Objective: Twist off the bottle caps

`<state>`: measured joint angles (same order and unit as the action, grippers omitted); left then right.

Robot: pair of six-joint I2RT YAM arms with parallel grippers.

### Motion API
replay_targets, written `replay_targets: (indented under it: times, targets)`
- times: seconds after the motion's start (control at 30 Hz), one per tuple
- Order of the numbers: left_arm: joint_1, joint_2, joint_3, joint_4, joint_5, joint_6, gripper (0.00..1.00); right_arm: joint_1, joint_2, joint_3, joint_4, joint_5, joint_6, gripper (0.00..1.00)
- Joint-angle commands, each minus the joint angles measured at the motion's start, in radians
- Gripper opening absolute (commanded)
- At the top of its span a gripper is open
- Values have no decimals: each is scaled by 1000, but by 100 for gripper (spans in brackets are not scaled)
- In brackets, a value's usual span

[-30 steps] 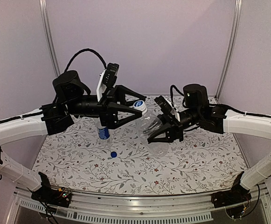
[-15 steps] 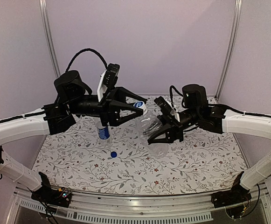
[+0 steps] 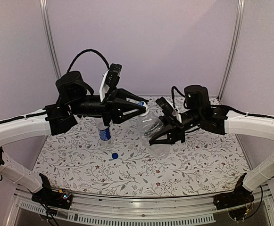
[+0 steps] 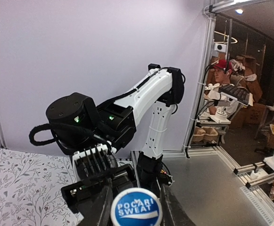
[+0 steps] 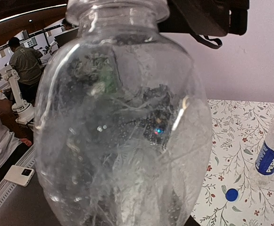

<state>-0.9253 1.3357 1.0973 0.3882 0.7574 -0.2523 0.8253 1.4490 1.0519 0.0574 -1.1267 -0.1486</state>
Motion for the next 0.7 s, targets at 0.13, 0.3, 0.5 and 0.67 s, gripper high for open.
replay_targets:
  times: [0.13, 0.3, 0.5, 0.67]
  targets:
    - [-18, -68, -4, -74, -375, -59, 11, -3, -18, -4, 10, 265, 37, 24]
    - [-61, -107, -1, -171, -721, -223, 13, -3, -7, 38, -55, 515, 47, 24]
    - [-99, -106, 26, -221, -877, -288, 16, -3, -10, 40, -56, 667, 46, 24]
    - [-99, -79, 56, -247, -898, -301, 18, -2, -19, 21, -40, 656, 34, 24]
